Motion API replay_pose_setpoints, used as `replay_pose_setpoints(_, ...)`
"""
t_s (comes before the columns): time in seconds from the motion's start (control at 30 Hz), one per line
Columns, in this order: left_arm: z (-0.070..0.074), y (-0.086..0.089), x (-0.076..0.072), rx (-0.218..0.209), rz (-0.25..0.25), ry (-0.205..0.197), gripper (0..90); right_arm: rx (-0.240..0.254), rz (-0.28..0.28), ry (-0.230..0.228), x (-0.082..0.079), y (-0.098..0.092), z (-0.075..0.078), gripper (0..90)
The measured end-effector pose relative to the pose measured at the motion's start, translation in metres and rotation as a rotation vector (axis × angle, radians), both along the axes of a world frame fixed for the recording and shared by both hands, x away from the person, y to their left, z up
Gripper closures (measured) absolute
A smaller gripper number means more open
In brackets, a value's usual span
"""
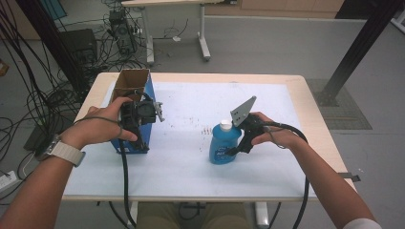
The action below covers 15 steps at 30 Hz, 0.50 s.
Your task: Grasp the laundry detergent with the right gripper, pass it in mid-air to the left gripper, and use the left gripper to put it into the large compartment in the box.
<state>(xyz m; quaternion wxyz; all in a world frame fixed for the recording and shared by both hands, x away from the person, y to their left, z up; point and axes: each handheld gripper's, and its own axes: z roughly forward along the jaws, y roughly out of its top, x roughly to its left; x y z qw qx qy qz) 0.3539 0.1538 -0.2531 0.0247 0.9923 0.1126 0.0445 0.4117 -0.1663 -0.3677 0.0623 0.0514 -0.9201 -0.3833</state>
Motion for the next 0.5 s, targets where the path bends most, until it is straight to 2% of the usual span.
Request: replay_pose_setpoints(0.5, -0.0006, -0.0018, 0.0007, 0.003, -0.005, 0.002, 13.5, 0.030, -0.005, 0.002, -0.0005, -0.0035, -0.0053, 20.2)
